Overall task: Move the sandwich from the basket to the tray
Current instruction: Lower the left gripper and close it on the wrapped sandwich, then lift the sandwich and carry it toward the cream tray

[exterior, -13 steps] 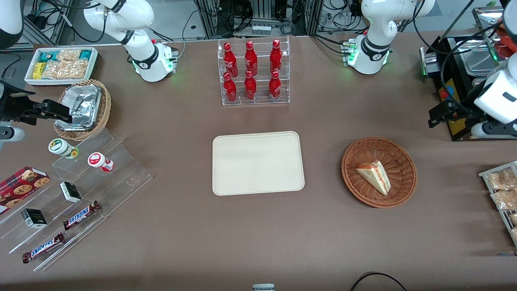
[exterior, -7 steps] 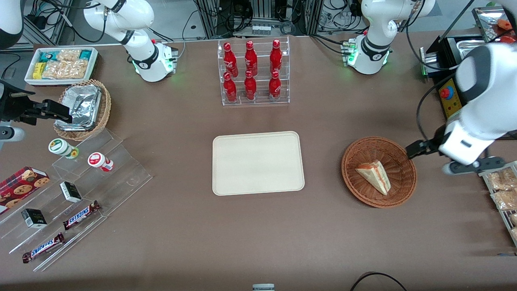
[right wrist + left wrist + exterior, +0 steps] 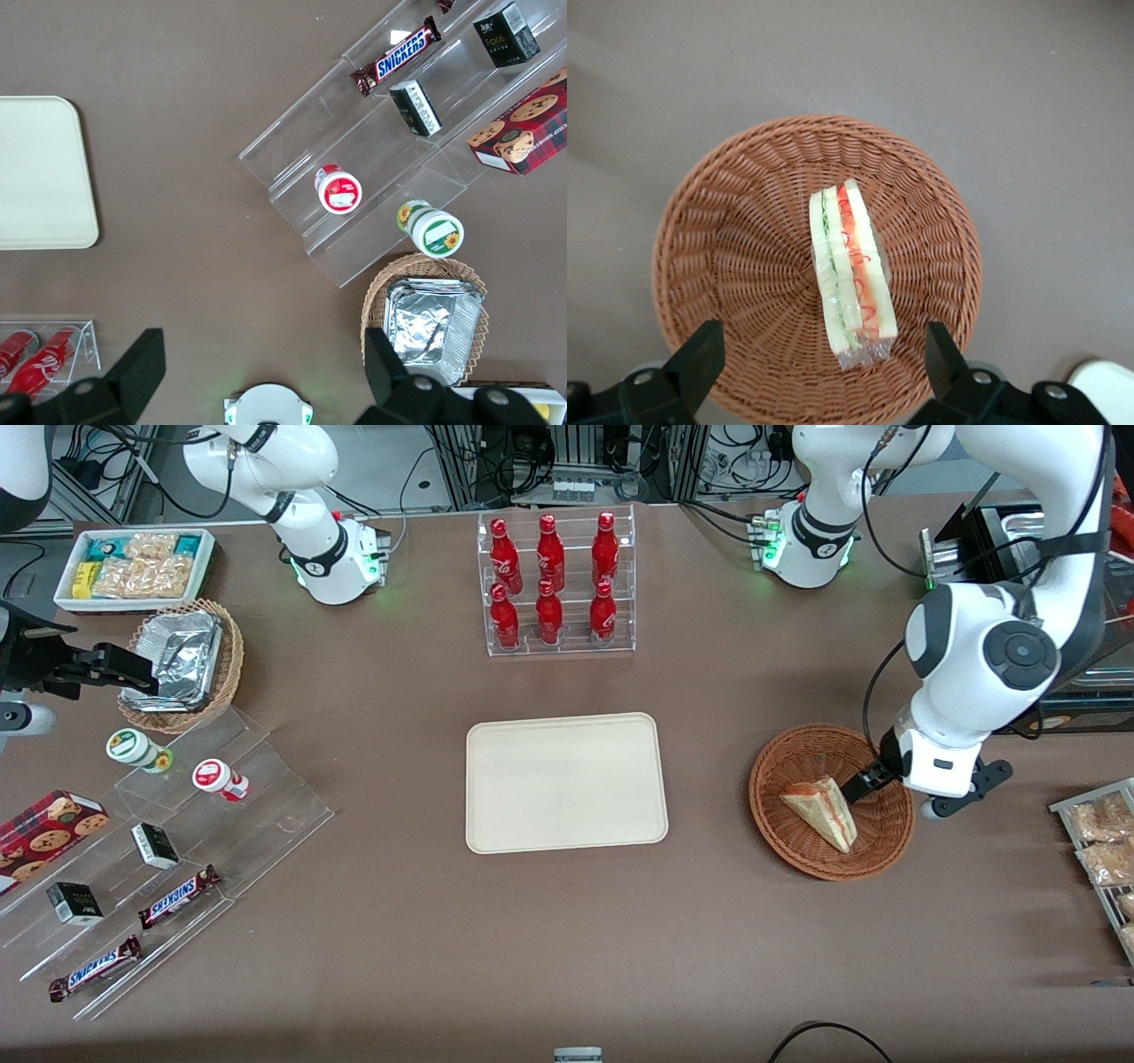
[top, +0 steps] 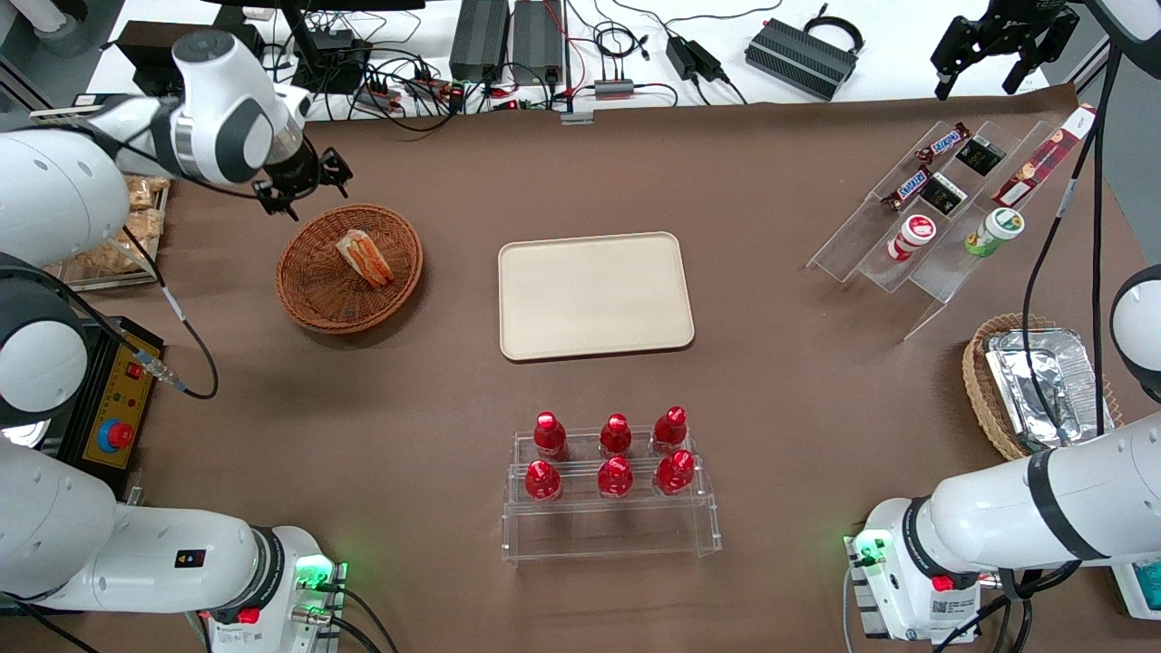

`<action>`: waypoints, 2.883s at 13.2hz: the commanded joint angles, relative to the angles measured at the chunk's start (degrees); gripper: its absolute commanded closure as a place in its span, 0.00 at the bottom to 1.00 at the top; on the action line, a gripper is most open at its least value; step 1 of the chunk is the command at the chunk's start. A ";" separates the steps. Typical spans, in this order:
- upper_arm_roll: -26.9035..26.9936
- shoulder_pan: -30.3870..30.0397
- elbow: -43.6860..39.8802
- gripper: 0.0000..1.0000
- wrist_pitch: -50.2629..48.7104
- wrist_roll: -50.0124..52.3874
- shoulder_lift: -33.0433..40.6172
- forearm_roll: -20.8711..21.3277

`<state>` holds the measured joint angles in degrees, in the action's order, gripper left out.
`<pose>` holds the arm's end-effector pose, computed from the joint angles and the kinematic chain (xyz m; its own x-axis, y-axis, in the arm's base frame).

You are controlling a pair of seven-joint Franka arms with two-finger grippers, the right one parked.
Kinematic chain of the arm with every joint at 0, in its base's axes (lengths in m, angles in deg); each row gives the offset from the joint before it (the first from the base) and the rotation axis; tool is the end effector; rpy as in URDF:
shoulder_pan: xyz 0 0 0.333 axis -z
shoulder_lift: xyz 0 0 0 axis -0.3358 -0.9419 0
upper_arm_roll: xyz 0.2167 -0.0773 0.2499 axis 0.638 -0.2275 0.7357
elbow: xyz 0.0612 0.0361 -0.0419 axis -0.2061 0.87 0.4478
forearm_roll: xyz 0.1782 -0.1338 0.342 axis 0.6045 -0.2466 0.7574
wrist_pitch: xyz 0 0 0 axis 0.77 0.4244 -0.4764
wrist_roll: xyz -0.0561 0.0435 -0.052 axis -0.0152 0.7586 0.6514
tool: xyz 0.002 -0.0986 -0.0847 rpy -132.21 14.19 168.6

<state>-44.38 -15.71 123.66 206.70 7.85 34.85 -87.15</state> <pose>0.5858 -0.0691 0.3499 0.8490 0.5212 0.0866 0.5203 -0.8533 0.0342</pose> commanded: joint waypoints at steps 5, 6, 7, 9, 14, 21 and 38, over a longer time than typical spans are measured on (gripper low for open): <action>-0.08 1.80 7.02 0.00 10.68 3.67 -1.43 0.91; -0.08 2.15 7.02 0.00 10.86 3.75 -2.05 0.91; -0.08 2.15 7.11 0.00 10.94 3.75 -2.32 0.91; -0.08 2.15 7.02 0.00 11.99 3.75 -3.11 0.83; -0.08 2.15 7.02 0.00 17.44 4.63 -7.23 0.83; 0.10 2.15 6.59 1.00 19.47 3.93 -9.27 0.91; -16.58 3.73 -25.66 1.00 -19.20 3.30 -9.26 0.74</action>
<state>-57.21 -12.04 100.94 189.10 9.09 27.24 -86.78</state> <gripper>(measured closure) 0.824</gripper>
